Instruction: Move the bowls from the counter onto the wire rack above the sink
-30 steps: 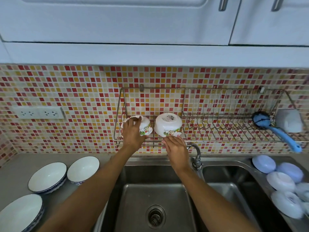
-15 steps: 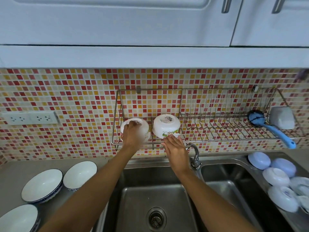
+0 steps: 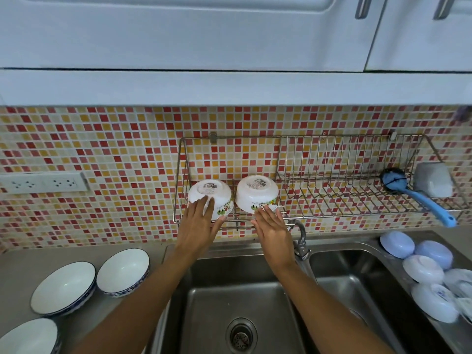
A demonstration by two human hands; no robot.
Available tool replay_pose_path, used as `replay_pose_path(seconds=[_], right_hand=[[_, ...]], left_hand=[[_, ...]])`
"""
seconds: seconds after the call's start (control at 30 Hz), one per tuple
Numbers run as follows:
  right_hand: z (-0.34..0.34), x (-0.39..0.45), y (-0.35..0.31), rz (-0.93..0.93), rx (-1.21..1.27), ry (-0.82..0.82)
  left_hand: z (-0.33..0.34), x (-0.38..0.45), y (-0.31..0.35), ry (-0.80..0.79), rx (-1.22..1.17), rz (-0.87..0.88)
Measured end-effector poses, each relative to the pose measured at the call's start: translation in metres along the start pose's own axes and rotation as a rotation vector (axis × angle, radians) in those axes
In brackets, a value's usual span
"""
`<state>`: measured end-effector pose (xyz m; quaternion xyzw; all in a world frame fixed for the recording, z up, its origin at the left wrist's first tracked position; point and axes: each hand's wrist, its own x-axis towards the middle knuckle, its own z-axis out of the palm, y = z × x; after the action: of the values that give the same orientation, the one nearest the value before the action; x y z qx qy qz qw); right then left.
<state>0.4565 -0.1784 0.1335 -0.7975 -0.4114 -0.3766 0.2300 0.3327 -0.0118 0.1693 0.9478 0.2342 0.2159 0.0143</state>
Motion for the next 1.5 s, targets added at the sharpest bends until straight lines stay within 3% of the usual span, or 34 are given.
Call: replay_pose_path(seconds=[0.17,0.4,0.67,1.0,1.3,1.5], right_hand=[[0.000,-0.006,-0.003,0.004,-0.003,-0.026],[-0.006,-0.013,-0.017,0.118,0.066,-0.059],[-0.010,-0.014,-0.015,0.142,0.087,-0.120],[-0.014,-0.017,-0.013,0.101,0.065,-0.198],[-0.019,-0.024,-0.013,0.071,0.031,-0.281],[-0.016,-0.048,-0.025,0.179,0.217,-0.332]], left_hand=[[0.000,0.009,0.000,-0.158,0.068,0.001],[-0.002,0.006,0.000,-0.135,0.084,0.046],[-0.006,0.013,-0.002,-0.270,0.018,0.033],[0.004,-0.014,0.004,-0.090,0.099,0.002],[-0.003,-0.037,0.009,-0.121,0.141,-0.047],[0.008,-0.072,0.004,-0.087,0.085,-0.055]])
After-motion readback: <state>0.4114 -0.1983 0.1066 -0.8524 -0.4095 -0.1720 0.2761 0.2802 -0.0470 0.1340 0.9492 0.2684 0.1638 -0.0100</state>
